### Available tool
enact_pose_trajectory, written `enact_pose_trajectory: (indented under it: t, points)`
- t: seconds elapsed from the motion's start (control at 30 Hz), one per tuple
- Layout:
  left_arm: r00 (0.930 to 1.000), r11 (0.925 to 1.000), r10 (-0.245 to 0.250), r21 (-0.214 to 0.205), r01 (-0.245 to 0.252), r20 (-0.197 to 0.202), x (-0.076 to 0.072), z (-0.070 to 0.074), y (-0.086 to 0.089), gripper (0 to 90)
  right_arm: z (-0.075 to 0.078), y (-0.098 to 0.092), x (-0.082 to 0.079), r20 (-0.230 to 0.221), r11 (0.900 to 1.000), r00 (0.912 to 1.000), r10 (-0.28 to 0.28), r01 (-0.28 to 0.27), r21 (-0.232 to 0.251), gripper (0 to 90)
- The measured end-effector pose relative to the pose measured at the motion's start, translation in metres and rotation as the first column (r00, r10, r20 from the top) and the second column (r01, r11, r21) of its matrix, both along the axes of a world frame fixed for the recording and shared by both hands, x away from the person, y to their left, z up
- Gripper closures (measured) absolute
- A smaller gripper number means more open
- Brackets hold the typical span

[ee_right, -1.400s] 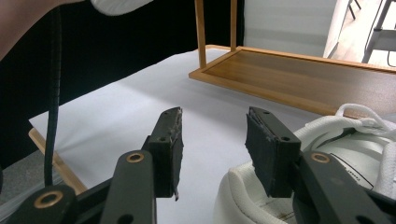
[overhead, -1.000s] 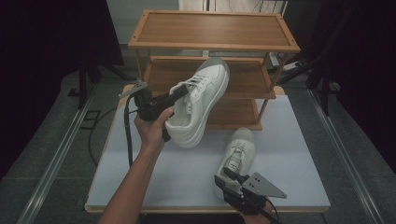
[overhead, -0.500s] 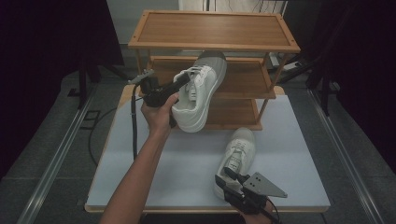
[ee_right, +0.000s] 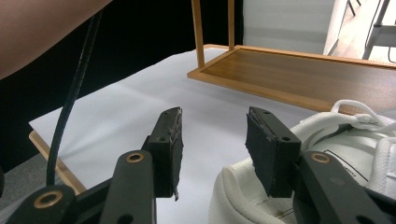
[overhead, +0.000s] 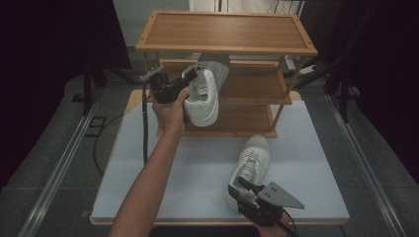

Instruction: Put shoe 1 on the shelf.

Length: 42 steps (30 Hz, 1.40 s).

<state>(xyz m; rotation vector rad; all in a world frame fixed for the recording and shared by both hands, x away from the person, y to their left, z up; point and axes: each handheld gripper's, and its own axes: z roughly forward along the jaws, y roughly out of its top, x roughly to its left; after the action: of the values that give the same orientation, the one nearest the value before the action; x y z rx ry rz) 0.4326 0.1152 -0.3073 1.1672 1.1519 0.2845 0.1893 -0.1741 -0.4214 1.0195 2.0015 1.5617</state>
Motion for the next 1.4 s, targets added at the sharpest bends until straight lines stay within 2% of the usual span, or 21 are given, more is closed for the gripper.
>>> enact_pose_trajectory:
  t: [0.43,0.6,0.7,0.83,0.93,0.97,1.07,1.2,1.33,1.37,1.4]
  points:
    - [0.9975,0.9972,0.071,0.026,-0.07,-0.006,0.02,0.0,-0.006,80.8,0.0,-0.002,0.0,0.0,1.0,1.0,-0.003,0.003,0.008,55.3]
    - [0.9953,0.9952,0.097,0.014,-0.097,-0.004,0.027,0.002,-0.008,80.6,0.0,0.002,-0.002,0.005,1.0,1.0,0.006,-0.006,-0.005,55.3]
    - [0.9936,0.993,0.113,0.034,-0.113,-0.001,0.032,0.002,-0.009,80.2,0.002,0.003,-0.003,0.013,1.0,0.9999,0.005,-0.005,-0.004,55.3]
    - [0.9906,0.9906,0.136,0.018,-0.136,-0.015,0.039,-0.001,-0.01,79.9,0.003,0.003,-0.003,0.017,0.9999,0.9998,0.009,-0.009,-0.006,55.2]
    - [0.9893,0.9894,0.144,0.023,-0.143,-0.025,0.043,-0.005,-0.008,79.3,0.002,0.002,-0.003,0.017,1.0,0.9998,0.007,-0.007,-0.007,55.2]
    - [0.9902,0.9907,0.136,0.007,-0.136,-0.03,0.043,-0.004,-0.009,79.3,0.002,0.002,-0.003,0.013,1.0,0.9999,0.007,-0.007,-0.003,55.2]
    - [0.9942,0.9946,0.104,-0.008,-0.104,-0.029,0.047,-0.006,-0.009,76.2,0.002,0.0,-0.001,0.007,1.0,1.0,0.001,-0.001,0.0,55.2]
    - [0.995,0.9956,0.094,-0.001,-0.094,-0.033,0.049,-0.006,-0.011,71.7,0.002,0.0,-0.001,0.009,1.0,1.0,0.001,-0.001,-0.002,55.1]
    - [0.9964,0.9968,0.074,-0.026,-0.075,-0.04,0.052,-0.006,-0.012,67.1,0.002,0.002,-0.002,0.011,1.0,0.9999,0.005,-0.005,-0.003,55.1]
    - [0.9955,0.9927,0.085,-0.082,-0.088,-0.043,0.054,-0.005,-0.015,62.2,0.002,0.003,-0.002,0.01,0.9999,0.9999,0.009,-0.009,-0.006,55.1]
    - [0.9973,0.992,0.066,-0.106,-0.069,-0.034,0.055,-0.006,-0.013,59.1,0.001,0.003,-0.002,0.01,1.0,0.9999,0.008,-0.008,-0.006,55.1]
